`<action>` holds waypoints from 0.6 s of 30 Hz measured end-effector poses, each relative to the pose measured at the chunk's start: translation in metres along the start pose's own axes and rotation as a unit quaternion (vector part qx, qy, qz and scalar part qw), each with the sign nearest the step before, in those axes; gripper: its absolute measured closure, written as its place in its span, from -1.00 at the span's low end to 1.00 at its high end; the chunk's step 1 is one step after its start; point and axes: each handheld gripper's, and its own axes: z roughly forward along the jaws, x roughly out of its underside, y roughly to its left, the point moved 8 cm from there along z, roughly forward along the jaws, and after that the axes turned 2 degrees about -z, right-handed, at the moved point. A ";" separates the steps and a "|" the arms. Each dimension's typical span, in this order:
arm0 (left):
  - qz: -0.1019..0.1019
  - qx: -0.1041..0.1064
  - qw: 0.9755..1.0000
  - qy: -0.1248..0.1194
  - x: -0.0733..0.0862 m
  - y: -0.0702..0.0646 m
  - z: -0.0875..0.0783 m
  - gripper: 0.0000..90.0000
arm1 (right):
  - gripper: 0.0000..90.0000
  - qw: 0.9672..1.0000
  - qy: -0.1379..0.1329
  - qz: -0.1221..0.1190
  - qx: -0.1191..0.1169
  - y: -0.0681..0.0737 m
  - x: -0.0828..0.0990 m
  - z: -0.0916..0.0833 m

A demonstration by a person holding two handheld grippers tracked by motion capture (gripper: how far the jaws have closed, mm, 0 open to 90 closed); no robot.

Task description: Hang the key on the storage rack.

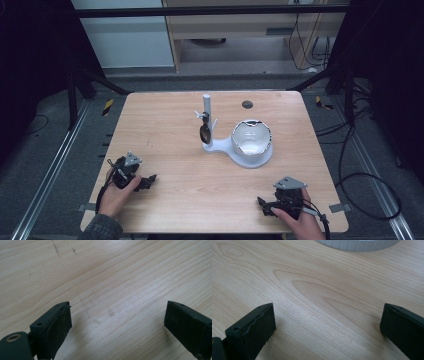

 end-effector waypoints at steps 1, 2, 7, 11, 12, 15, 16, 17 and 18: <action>-0.002 0.002 1.000 0.000 0.000 0.001 0.000 -0.84 | -0.99 1.000 0.000 0.000 0.000 0.000 0.000 0.000; -0.005 0.002 1.000 -0.002 0.001 0.001 0.001 -0.84 | -0.99 1.000 0.000 0.000 0.000 0.000 0.000 0.000; -0.009 0.003 1.000 -0.002 0.002 0.002 0.003 -0.85 | -0.99 1.000 0.000 0.000 0.000 0.000 0.000 0.000; -0.019 0.007 1.000 -0.008 0.002 0.002 0.005 -0.88 | -0.99 1.000 0.000 0.000 0.000 0.000 0.000 0.000; -0.020 0.007 1.000 -0.010 0.002 0.002 0.005 -0.89 | -0.99 1.000 0.000 0.000 0.000 0.000 0.000 0.000; -0.022 0.007 1.000 -0.013 0.002 0.001 0.006 -0.90 | -0.99 1.000 0.000 0.000 0.000 0.000 0.000 0.000; -0.022 0.007 1.000 -0.015 0.002 0.001 0.006 -0.91 | -0.99 1.000 0.000 0.000 0.000 0.000 0.000 0.000; -0.023 0.006 1.000 -0.019 0.002 0.001 0.006 -0.92 | -0.99 1.000 0.000 0.000 0.000 0.000 0.000 0.000; -0.023 0.005 0.999 -0.021 0.002 0.001 0.006 -0.93 | -0.99 1.000 0.000 0.000 0.000 0.000 0.000 0.000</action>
